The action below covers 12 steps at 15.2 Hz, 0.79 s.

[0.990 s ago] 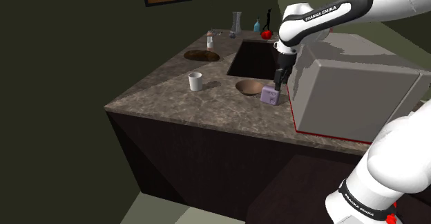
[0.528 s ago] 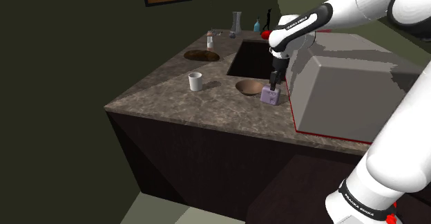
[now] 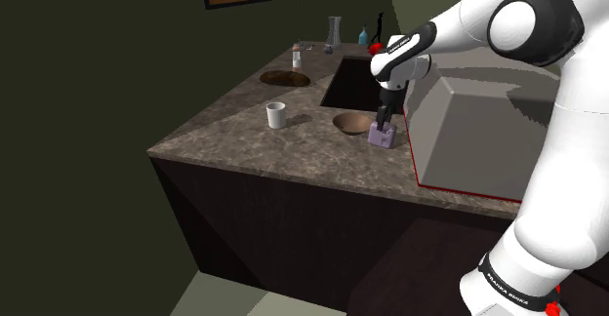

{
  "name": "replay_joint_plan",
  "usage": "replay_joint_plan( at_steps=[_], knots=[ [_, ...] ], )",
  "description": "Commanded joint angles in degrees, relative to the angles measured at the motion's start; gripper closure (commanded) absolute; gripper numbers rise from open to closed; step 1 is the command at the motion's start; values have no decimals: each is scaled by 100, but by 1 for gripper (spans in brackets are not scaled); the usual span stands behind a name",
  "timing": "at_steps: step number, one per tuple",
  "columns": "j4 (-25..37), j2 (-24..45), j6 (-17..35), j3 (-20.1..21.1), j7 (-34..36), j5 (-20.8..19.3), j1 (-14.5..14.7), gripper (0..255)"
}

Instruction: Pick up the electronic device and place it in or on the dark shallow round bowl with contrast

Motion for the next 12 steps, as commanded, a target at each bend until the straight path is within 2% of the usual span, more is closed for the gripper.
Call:
replay_joint_plan(
  at_steps=[1,4,12],
  knots=[
    [-38,82,118,14,-33,45,-10,0],
    [-135,234,355,45,-89,130,-28,0],
    [-135,234,354,46,-88,130,-29,0]
  ],
)
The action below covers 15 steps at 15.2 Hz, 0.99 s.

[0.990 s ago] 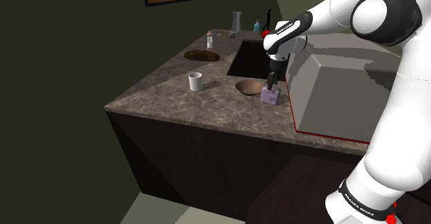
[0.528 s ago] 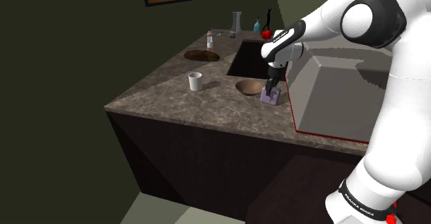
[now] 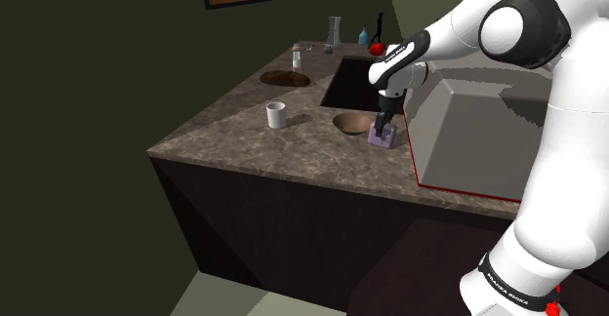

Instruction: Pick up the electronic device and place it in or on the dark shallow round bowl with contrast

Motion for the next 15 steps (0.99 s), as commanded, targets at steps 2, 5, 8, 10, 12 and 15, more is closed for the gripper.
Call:
replay_joint_plan(
  at_steps=[2,5,8,10,12,15],
  knots=[
    [0,0,0,0,0,0,0,255],
    [-4,-3,1,0,1,-1,1,255],
    [4,1,-4,0,-1,0,-1,255],
    [0,1,1,0,0,0,0,255],
    [45,-91,-129,-18,35,-50,14,255],
    [125,-220,-327,-41,85,-120,31,255]
  ],
)
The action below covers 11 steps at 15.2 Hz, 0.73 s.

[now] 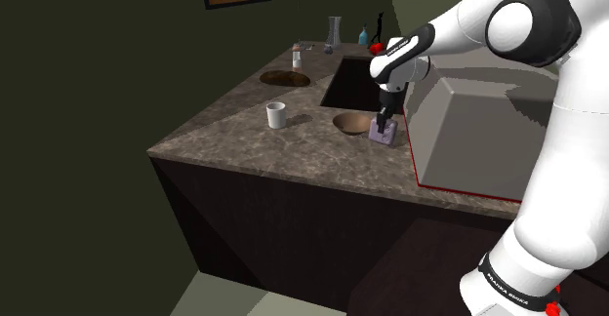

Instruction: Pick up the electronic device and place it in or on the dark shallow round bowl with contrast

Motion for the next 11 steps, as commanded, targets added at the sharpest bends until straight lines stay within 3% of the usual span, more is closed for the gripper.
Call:
replay_joint_plan(
  at_steps=[1,11],
  knots=[
    [59,-77,-127,-14,27,-41,8,255],
    [419,-431,-811,-61,163,-229,46,255]
  ],
)
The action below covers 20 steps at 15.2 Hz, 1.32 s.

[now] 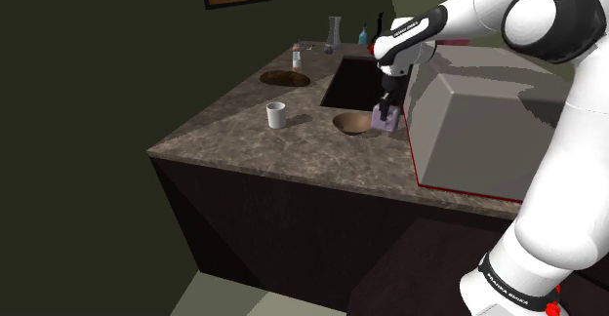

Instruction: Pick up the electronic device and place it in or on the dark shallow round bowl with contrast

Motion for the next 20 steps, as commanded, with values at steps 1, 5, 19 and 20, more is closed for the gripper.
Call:
replay_joint_plan(
  at_steps=[1,5,19,20],
  knots=[
    [90,-55,-140,-7,20,-29,4,255],
    [276,-161,-423,-16,62,-83,12,255],
    [4963,2767,-2266,335,397,676,-397,255],
    [4870,2758,-2184,338,391,674,-386,255]
  ],
)
